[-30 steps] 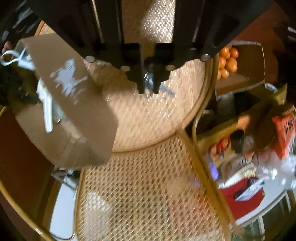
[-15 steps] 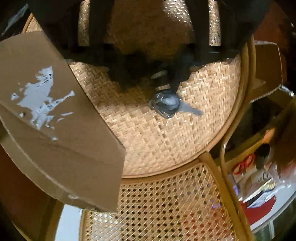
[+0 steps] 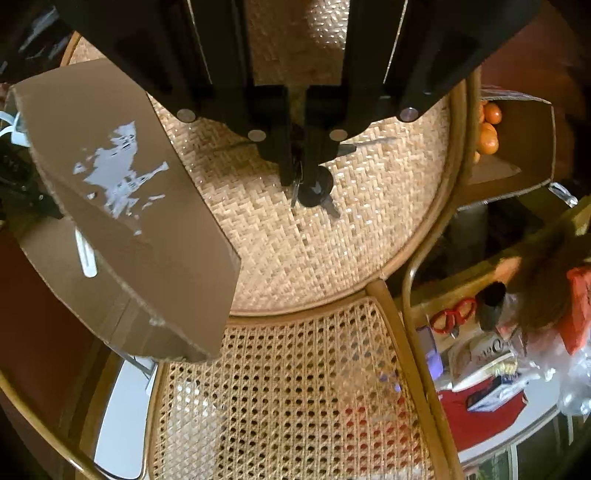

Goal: Organize rigid objects
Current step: 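Carry the keys into the cardboard box and open the left gripper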

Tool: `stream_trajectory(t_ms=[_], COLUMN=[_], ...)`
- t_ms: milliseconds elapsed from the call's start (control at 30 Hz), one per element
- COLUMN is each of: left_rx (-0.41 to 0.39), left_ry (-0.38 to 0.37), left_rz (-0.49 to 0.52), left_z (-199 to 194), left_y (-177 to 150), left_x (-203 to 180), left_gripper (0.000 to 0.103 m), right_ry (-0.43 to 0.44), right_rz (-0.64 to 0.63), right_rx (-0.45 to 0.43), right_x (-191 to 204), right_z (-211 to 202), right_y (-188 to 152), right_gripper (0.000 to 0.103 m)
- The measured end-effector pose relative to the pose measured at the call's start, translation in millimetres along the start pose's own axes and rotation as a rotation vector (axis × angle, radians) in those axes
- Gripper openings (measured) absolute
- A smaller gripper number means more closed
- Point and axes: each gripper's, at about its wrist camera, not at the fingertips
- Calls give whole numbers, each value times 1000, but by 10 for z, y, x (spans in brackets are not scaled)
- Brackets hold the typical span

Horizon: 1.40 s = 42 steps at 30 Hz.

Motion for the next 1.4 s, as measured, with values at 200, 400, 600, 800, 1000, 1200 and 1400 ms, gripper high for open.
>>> stream_trajectory(t_ms=[200,400,600,800,1000,1200,1400], left_rx=[-43,-87,-120,-146,-172,-166,-129], left_ry=[32,29,14,-37,-82,-139,-204], left_rz=[19,32,49,69,101,138,178], left_z=[-290,-498,-619,-720,-854,-859,-719], left_y=[120,285,446,492,536,563,544], left_x=[-105,-214,-436,-708,-974,-1240,-1544], left_gripper=[4,4,4,4,4,4,4], right_ry=[-1,1,1,1,1,1,1], right_rz=[1,-1,0,0,0,1,0], right_rx=[1,1,0,1,1,1,1], right_x=[-2,-4,-6,-7,-10,-7,-6], right_z=[2,4,7,5,2,2,2], right_y=[-1,-6,-12,-12,-15,-15,-16], right_gripper=[14,14,14,14,14,14,14])
Point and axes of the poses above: each gripper's, at about its wrist camera, not at the fingertips, and z roughly the way its jaws point, x to its left, y to its top, and after that the axes turned 15 degrees about -y, right-handed
